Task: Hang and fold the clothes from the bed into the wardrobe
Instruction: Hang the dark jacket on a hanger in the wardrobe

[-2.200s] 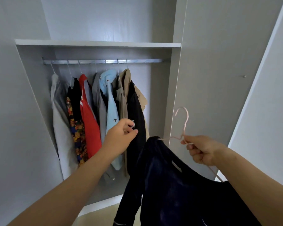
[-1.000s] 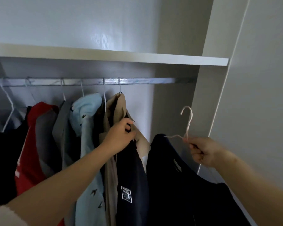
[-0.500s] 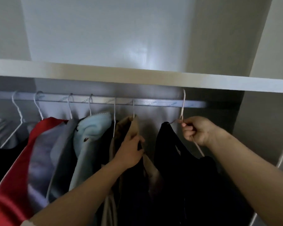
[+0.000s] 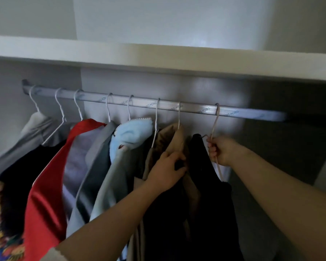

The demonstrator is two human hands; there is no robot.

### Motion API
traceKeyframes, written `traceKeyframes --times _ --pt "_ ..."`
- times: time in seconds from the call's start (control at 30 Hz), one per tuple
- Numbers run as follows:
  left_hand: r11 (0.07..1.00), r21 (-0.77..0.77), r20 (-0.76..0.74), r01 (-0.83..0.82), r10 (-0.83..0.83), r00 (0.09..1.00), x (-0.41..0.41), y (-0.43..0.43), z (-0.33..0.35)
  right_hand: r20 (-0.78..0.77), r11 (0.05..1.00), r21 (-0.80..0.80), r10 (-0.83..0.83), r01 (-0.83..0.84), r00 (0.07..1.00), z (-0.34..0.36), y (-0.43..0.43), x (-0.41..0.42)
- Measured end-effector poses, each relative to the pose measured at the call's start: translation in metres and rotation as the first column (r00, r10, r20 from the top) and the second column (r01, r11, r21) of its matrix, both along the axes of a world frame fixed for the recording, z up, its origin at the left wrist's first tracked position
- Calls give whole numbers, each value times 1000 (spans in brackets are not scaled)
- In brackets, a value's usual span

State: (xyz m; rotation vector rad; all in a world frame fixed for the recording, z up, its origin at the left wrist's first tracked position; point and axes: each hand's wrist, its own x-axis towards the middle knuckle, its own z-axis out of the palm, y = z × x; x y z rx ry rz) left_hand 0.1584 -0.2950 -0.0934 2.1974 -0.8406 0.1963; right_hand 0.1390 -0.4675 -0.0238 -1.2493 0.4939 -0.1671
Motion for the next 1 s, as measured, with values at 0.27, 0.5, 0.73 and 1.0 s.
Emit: traceKeyframes --times 0.27,0.5,0.73,1.0 --pt "999 -30 -61 11 -13 998 -8 4 -5 -7 978 -95 -186 184 983 -18 11 -14" --pt "998 -19 -119 56 -58 991 -22 14 -11 38 834 -474 -300 282 953 -25 27 -45" --pt "990 15 -101 140 -138 985 -43 30 -8 62 725 -544 -467 423 882 -51 62 -100" --pt "928 -122 -159 351 -367 916 -93 60 -24 -12 703 -322 -673 634 740 -109 124 -180"
